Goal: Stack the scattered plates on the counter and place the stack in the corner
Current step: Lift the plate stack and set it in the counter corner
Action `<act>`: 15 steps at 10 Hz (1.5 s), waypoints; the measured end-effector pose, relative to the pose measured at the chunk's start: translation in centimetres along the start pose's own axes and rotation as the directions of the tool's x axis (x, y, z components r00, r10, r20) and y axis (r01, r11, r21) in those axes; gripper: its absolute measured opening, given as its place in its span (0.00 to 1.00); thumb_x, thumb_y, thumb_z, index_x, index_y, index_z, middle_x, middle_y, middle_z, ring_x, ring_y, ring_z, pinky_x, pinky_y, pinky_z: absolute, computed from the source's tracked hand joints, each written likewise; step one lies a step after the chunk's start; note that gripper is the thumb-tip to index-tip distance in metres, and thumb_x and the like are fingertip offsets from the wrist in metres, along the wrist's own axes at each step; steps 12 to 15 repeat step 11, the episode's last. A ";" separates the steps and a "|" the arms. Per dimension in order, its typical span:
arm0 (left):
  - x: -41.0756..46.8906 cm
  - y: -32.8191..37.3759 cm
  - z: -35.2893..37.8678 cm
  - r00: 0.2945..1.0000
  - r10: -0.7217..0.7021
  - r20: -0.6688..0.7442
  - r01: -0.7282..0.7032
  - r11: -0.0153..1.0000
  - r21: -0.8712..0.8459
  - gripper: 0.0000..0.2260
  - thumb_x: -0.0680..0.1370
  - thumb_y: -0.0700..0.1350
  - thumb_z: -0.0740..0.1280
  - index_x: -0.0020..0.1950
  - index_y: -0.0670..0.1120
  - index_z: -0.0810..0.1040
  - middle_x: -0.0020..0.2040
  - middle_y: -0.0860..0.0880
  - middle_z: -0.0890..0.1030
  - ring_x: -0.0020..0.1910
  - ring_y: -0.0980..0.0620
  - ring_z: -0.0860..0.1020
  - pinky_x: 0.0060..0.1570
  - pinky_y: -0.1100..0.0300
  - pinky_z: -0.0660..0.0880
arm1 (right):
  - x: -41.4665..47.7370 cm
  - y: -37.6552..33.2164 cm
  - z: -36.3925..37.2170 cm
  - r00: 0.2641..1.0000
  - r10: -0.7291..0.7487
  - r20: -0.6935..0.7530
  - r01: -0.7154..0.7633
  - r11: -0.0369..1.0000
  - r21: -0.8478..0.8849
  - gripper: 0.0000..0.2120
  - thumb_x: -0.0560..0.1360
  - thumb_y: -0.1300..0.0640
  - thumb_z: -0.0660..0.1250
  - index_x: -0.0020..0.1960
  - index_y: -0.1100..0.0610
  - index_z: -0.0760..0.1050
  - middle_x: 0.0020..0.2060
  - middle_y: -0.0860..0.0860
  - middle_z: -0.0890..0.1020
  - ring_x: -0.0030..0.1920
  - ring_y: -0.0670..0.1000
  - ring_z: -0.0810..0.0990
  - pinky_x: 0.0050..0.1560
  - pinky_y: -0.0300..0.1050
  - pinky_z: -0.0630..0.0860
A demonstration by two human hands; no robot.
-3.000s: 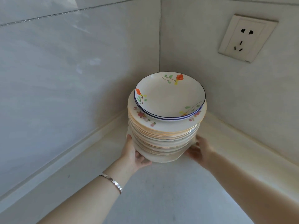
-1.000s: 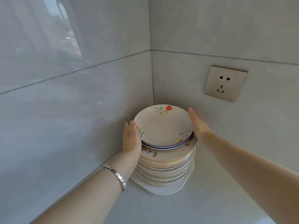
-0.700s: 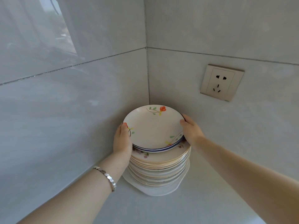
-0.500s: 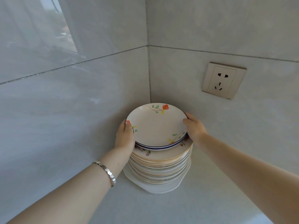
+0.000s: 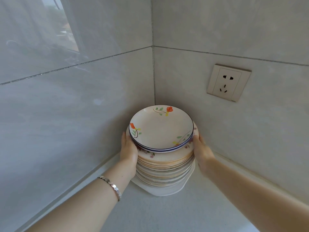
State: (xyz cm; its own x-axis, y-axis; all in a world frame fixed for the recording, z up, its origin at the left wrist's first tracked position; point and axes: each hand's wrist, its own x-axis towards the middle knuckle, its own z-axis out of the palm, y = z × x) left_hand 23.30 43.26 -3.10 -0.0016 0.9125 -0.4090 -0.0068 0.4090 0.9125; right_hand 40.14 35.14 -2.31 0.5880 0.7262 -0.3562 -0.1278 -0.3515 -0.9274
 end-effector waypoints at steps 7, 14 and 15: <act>-0.6 3.1 0.8 0.910 0.412 -0.039 -0.335 0.790 0.514 0.13 0.77 0.34 0.54 0.58 0.37 0.73 0.58 0.39 0.78 0.56 0.39 0.76 0.48 0.56 0.69 | -0.2 -4.3 0.7 0.954 -0.285 -0.092 0.223 0.881 -0.418 0.23 0.75 0.66 0.57 0.69 0.59 0.69 0.68 0.56 0.69 0.59 0.61 0.77 0.59 0.51 0.75; -10.5 6.8 -4.1 0.929 0.313 0.195 -0.326 0.448 0.832 0.13 0.80 0.46 0.56 0.60 0.44 0.74 0.59 0.44 0.78 0.57 0.44 0.75 0.55 0.57 0.71 | -9.3 -6.4 -2.4 0.930 -0.236 0.283 0.335 0.222 -0.916 0.18 0.76 0.62 0.56 0.65 0.57 0.70 0.64 0.55 0.72 0.64 0.56 0.72 0.57 0.46 0.72; -10.5 6.8 -4.1 0.929 0.313 0.195 -0.326 0.448 0.832 0.13 0.80 0.46 0.56 0.60 0.44 0.74 0.59 0.44 0.78 0.57 0.44 0.75 0.55 0.57 0.71 | -9.3 -6.4 -2.4 0.930 -0.236 0.283 0.335 0.222 -0.916 0.18 0.76 0.62 0.56 0.65 0.57 0.70 0.64 0.55 0.72 0.64 0.56 0.72 0.57 0.46 0.72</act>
